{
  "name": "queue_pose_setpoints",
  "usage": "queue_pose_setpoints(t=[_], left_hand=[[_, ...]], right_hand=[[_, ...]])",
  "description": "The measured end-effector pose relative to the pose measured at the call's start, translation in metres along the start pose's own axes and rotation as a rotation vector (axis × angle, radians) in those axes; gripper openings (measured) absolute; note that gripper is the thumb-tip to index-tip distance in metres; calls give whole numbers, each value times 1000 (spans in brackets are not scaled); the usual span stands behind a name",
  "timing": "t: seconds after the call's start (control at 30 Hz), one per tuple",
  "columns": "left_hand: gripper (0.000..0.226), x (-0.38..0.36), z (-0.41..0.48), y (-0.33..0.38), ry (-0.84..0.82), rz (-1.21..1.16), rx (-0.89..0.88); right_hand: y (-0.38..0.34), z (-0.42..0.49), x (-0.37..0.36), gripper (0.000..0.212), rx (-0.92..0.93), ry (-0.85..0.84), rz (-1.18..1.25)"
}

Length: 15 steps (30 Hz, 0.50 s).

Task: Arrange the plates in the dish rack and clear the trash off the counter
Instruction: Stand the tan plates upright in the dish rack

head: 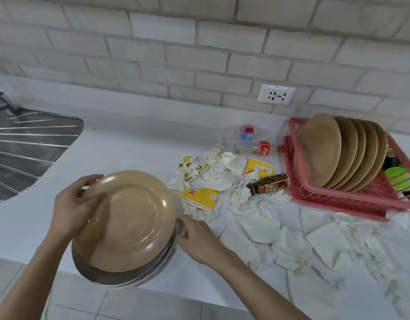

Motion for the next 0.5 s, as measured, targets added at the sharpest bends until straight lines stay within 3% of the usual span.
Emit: queue_pose_setpoints(t=[0.23, 0.33, 0.5], left_hand=[[36, -18, -18, 23, -9, -266, 80], [36, -45, -34, 37, -37, -327, 104], [41, -120, -84, 72, -201, -456, 151]], right_hand=[[5, -18, 32, 23, 9, 131, 245], [23, -39, 60, 34, 27, 220, 331], [75, -91, 107, 74, 8, 337, 508]])
Point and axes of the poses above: each hand's wrist, its own z-axis towards the middle knuckle, its own x-axis out of the back of the hand, y = z × x, the point moved 8 cm from there along z, towards the middle knuckle, and after that the axes turned 2 degrees about -x, right-handed, at the moved point
